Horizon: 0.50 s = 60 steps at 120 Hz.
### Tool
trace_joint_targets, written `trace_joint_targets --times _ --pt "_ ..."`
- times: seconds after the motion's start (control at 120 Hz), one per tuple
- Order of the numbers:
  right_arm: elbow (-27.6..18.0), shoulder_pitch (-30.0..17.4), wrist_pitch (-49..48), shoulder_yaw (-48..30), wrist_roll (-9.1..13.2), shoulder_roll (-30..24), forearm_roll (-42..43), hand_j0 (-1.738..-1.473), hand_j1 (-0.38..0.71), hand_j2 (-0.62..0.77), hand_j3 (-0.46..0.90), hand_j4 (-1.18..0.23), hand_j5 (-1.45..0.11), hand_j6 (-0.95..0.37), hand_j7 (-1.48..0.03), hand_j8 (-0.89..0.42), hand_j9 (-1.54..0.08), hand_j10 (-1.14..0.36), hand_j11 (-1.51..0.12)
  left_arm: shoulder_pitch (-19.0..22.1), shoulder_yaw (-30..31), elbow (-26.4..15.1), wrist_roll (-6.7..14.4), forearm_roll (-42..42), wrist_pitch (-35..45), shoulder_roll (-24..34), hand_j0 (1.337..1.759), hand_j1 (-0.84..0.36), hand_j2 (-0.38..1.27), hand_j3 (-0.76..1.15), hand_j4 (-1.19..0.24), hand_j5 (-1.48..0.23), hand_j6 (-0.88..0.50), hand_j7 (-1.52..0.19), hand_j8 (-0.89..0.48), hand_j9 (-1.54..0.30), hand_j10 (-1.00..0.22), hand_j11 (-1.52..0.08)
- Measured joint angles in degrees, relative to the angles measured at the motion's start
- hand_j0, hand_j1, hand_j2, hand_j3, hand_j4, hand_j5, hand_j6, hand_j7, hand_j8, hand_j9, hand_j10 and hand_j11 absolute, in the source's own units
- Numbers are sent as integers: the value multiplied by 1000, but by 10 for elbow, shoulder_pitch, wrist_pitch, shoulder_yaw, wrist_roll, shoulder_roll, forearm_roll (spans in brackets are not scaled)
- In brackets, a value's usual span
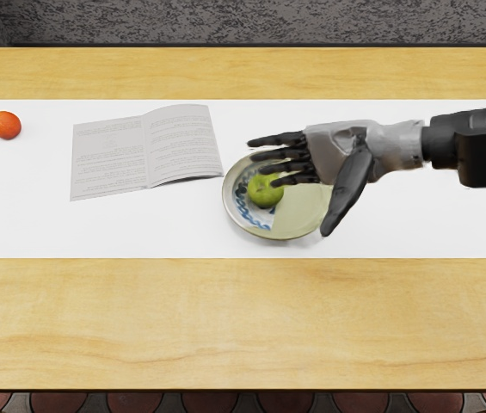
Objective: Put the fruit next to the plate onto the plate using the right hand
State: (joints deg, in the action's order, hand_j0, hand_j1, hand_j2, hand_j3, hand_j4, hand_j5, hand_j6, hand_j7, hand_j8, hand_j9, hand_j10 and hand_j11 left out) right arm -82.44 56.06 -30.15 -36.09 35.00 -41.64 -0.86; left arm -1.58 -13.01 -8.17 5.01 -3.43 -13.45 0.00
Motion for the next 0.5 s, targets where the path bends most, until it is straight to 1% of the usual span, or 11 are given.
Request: trace_joint_targets --times 0.092,0.208,0.317,0.5 --pt "45 -15 -28 -1 0 -32 -77 -1658 -348 1 0 -2 -3 -2 -3 -2 -3 -2 -3 0 0 0 0 0 0 0 1658 349 0 0 0 0 0 0 0 0 0 0" --pt "76 -26 -42 25 0 -87 -167 -1658 -348 1 0 -1 -2 0 -2 0 -2 -1 -2 0 0 0 0 0 0 0 1658 349 0 0 0 0 0 0 0 0 0 0" --pt "89 -26 -46 56 0 -120 -206 -1658 -349 0 0 0 -1 2 -1 1 -1 0 -1 1 0 0 0 0 0 0 1658 349 0 0 0 0 0 0 0 0 0 0" --pt "94 -31 -48 87 0 -184 -246 -1658 -349 0 0 0 0 4 0 3 0 2 0 1 0 0 0 1 0 0 1658 349 0 0 0 0 0 0 0 0 0 0"
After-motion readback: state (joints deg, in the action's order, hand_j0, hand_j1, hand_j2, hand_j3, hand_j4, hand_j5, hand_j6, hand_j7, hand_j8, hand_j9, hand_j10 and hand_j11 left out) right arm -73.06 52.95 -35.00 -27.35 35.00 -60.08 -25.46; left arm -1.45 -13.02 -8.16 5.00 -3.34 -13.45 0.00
